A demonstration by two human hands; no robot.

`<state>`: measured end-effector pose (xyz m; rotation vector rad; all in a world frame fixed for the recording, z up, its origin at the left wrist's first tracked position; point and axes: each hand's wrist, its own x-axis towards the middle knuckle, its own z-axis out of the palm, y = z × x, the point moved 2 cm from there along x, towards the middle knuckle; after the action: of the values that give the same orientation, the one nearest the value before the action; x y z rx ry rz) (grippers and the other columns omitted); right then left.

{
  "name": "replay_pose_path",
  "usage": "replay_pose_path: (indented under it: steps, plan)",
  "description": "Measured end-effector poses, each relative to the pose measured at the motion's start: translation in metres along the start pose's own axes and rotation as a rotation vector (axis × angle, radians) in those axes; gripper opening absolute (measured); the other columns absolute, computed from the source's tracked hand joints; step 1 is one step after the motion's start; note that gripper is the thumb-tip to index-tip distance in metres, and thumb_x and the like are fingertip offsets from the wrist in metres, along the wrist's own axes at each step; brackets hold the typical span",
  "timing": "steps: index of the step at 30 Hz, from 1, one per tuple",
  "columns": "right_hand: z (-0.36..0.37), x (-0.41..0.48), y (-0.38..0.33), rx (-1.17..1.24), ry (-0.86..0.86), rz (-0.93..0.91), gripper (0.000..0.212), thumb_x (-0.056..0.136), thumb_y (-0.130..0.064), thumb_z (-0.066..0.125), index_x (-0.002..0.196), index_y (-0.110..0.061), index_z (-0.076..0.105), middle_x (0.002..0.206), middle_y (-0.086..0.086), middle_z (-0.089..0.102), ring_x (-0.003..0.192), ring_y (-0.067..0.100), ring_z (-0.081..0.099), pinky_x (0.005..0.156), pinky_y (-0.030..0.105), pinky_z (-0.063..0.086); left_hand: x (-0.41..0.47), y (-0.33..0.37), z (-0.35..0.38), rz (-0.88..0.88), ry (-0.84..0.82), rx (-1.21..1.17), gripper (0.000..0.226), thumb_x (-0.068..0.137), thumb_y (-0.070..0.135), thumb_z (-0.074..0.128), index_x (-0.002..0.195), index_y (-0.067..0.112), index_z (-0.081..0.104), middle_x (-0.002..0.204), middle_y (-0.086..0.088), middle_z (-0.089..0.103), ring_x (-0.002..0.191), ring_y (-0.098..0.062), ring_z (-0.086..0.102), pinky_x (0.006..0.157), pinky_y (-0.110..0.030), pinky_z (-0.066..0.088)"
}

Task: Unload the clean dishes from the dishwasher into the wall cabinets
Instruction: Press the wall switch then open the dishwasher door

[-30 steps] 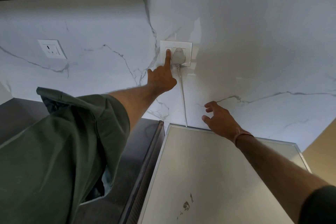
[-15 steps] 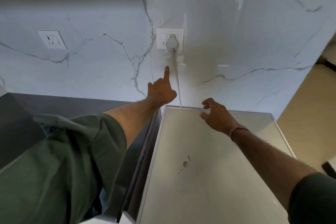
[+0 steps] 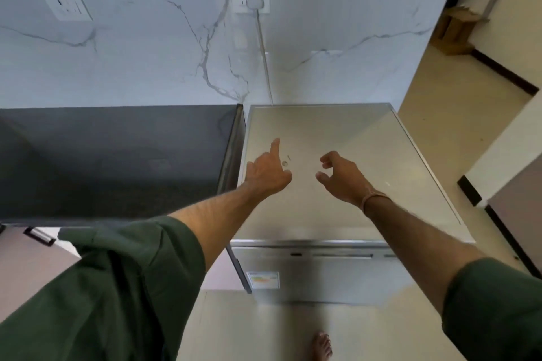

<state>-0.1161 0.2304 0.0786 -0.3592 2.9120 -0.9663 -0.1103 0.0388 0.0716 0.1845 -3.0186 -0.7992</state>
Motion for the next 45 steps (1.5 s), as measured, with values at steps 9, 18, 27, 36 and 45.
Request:
replay_pose_path:
  steps: [9,18,27,36,45]
  plan:
    - [0.055,-0.094,0.077,0.175,-0.045,0.286,0.028,0.092,-0.031,0.062,0.111,-0.012,0.058,0.105,0.005,0.067,0.098,0.023,0.063,0.084,0.028,0.046,-0.098,0.003,0.115,-0.363,-0.119,-0.329,0.043,0.087,0.049,0.061,0.102,0.009,0.063,0.098,-0.008,0.07,0.09,-0.027,0.066,0.085,-0.038,0.056]
    - [0.122,-0.137,0.154,1.111,0.008,0.853,0.028,0.094,-0.031,0.063,0.11,-0.008,0.061,0.101,0.014,0.069,0.09,0.03,0.07,0.077,0.039,0.059,-0.147,0.018,0.237,-0.895,-0.243,-1.448,0.035,0.093,0.041,0.064,0.111,0.011,0.065,0.11,-0.01,0.068,0.098,-0.026,0.065,0.091,-0.04,0.052]
    - [0.132,-0.119,0.152,1.824,0.085,0.841,0.014,0.086,0.002,0.051,0.076,-0.005,0.059,0.079,0.011,0.057,0.082,0.025,0.057,0.102,0.034,0.045,-0.132,0.045,0.243,-0.918,0.017,-1.972,0.012,0.093,0.015,0.061,0.099,0.004,0.063,0.094,-0.015,0.061,0.089,-0.029,0.061,0.083,-0.036,0.051]
    - [0.151,-0.16,0.156,1.799,0.14,0.886,0.037,0.081,-0.016,0.067,0.114,0.0,0.063,0.111,0.02,0.067,0.107,0.035,0.064,0.098,0.045,0.052,-0.177,0.049,0.248,-0.953,0.098,-2.025,0.019,0.085,0.017,0.07,0.097,0.004,0.061,0.09,-0.013,0.061,0.086,-0.028,0.061,0.081,-0.037,0.054]
    - [0.2,-0.279,0.146,1.833,0.314,0.993,0.069,0.066,-0.045,0.086,0.122,-0.011,0.064,0.112,0.017,0.071,0.103,0.039,0.068,0.092,0.056,0.052,-0.293,0.036,0.277,-1.092,-0.042,-1.96,0.065,0.07,0.045,0.085,0.12,0.009,0.063,0.11,-0.018,0.072,0.103,-0.039,0.067,0.092,-0.059,0.052]
